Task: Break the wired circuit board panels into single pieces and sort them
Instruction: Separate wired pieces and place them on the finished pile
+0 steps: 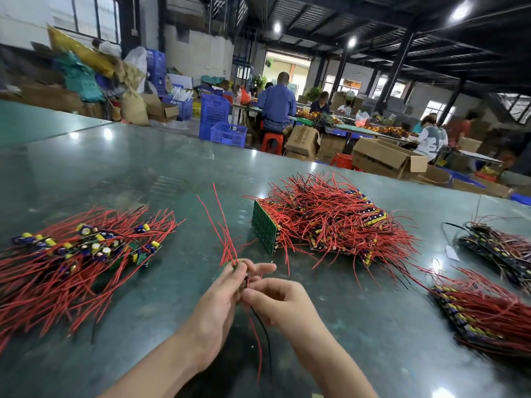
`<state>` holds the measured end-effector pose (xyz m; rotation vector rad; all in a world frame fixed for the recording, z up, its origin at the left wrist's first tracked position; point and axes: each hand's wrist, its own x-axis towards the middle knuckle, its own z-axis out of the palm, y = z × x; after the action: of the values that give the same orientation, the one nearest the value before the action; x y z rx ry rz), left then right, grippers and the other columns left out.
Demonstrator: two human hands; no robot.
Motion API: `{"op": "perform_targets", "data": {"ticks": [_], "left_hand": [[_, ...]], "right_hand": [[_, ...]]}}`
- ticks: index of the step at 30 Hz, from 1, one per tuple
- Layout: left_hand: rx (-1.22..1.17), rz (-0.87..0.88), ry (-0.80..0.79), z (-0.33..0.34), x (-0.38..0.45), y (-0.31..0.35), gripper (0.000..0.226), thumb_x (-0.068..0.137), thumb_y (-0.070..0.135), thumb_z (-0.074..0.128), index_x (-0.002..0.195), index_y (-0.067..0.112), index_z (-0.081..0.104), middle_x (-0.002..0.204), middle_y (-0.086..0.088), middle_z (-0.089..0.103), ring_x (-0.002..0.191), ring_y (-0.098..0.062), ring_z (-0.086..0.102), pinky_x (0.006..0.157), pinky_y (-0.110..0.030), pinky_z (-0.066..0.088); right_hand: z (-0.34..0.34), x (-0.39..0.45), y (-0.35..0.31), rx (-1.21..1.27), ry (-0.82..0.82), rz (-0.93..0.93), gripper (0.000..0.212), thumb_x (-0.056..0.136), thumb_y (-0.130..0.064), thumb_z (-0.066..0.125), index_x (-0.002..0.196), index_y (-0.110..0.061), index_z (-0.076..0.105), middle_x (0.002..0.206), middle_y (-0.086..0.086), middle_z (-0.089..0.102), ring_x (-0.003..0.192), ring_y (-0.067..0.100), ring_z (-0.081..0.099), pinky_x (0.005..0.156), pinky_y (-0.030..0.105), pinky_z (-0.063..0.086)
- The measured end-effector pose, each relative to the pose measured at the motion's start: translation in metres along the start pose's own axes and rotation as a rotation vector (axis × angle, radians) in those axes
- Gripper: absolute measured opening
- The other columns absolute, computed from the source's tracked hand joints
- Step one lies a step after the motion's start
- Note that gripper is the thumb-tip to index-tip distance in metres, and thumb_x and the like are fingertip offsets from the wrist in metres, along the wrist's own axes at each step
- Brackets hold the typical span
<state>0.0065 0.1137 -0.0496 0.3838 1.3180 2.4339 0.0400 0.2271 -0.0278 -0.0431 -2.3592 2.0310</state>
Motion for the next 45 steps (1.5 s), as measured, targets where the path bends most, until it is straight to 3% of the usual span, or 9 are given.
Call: {"op": "perform_targets", "data": {"ticks": [5, 10, 14, 17, 22, 27, 36, 40, 45], "left_hand": [[0.141, -0.001, 0.067, -0.006, 0.008, -0.002, 0.027, 0.086, 0.034, 0.043, 0.088, 0.01, 0.055, 0.103, -0.009, 0.071, 0.081, -0.016, 0.064, 0.069, -0.029, 0.049], [0.053, -0.059, 0.011, -0.008, 0.006, 0.0, 0.028, 0.081, 0.038, 0.048, 0.086, 0.012, 0.058, 0.09, -0.006, 0.07, 0.063, -0.016, 0.06, 0.051, -0.027, 0.049], [0.062, -0.049, -0.029, -0.008, 0.006, 0.003, 0.028, 0.083, 0.042, 0.049, 0.083, 0.016, 0.057, 0.07, -0.006, 0.047, 0.059, -0.018, 0.045, 0.05, -0.03, 0.04], [0.075, -0.011, -0.012, -0.01, 0.008, 0.003, 0.028, 0.085, 0.04, 0.047, 0.078, 0.015, 0.056, 0.072, -0.01, 0.04, 0.067, -0.022, 0.04, 0.062, -0.036, 0.035], [0.153, 0.041, 0.012, -0.011, 0.007, 0.003, 0.029, 0.084, 0.036, 0.045, 0.08, 0.012, 0.06, 0.078, -0.003, 0.048, 0.081, -0.023, 0.034, 0.081, -0.039, 0.028], [0.274, 0.069, 0.026, -0.011, 0.007, 0.001, 0.028, 0.081, 0.04, 0.045, 0.082, 0.015, 0.057, 0.073, 0.009, 0.051, 0.067, -0.007, 0.039, 0.061, -0.019, 0.034], [0.316, 0.095, 0.004, -0.014, 0.008, -0.004, 0.027, 0.082, 0.041, 0.051, 0.079, 0.019, 0.066, 0.069, 0.009, 0.052, 0.075, -0.021, 0.029, 0.066, -0.032, 0.026], [0.297, 0.093, -0.006, -0.014, 0.008, -0.005, 0.022, 0.08, 0.038, 0.054, 0.076, 0.023, 0.069, 0.066, 0.009, 0.054, 0.059, -0.005, 0.043, 0.06, -0.024, 0.035], [0.273, 0.146, 0.024, -0.01, 0.009, -0.006, 0.028, 0.082, 0.033, 0.049, 0.087, 0.007, 0.058, 0.058, 0.011, 0.053, 0.05, -0.001, 0.048, 0.051, -0.011, 0.041]], "right_hand": [[0.0, 0.0, 0.002, 0.04, -0.013, 0.016, 0.013, 0.088, -0.012, 0.065, 0.075, -0.014, 0.068, 0.06, -0.009, 0.063, 0.053, -0.002, 0.05, 0.053, 0.009, 0.038], [0.003, 0.002, 0.004, 0.28, -0.081, 0.137, 0.016, 0.086, -0.01, 0.063, 0.071, -0.014, 0.068, 0.057, -0.003, 0.057, 0.051, 0.006, 0.047, 0.051, 0.015, 0.037], [0.0, 0.002, 0.004, 0.458, -0.146, 0.219, 0.006, 0.071, -0.018, 0.07, 0.068, -0.013, 0.07, 0.062, 0.003, 0.057, 0.051, 0.007, 0.049, 0.052, 0.016, 0.043], [-0.005, 0.001, 0.0, 0.337, -0.088, 0.181, 0.01, 0.064, -0.021, 0.074, 0.06, -0.014, 0.068, 0.056, 0.002, 0.054, 0.046, 0.008, 0.046, 0.048, 0.017, 0.038], [-0.019, 0.003, -0.002, 0.081, 0.027, 0.09, 0.029, 0.083, -0.009, 0.069, 0.055, -0.016, 0.064, 0.049, -0.002, 0.051, 0.042, 0.008, 0.044, 0.046, 0.017, 0.034], [-0.015, 0.003, -0.001, -0.116, 0.082, 0.038, 0.022, 0.086, -0.01, 0.067, 0.066, -0.013, 0.058, 0.051, -0.007, 0.05, 0.044, 0.007, 0.045, 0.049, 0.022, 0.042], [-0.011, 0.0, -0.003, -0.316, -0.004, -0.056, 0.024, 0.086, -0.026, 0.066, 0.063, -0.02, 0.067, 0.049, -0.009, 0.055, 0.046, 0.002, 0.041, 0.05, 0.018, 0.032], [-0.007, 0.002, 0.002, -0.353, 0.016, -0.083, 0.031, 0.088, -0.027, 0.062, 0.058, -0.023, 0.067, 0.054, -0.003, 0.059, 0.051, 0.007, 0.042, 0.053, 0.024, 0.032], [0.002, 0.002, 0.007, -0.527, 0.084, -0.18, 0.044, 0.094, -0.014, 0.049, 0.053, -0.031, 0.051, 0.048, -0.013, 0.057, 0.051, 0.001, 0.049, 0.054, 0.012, 0.034]]}}
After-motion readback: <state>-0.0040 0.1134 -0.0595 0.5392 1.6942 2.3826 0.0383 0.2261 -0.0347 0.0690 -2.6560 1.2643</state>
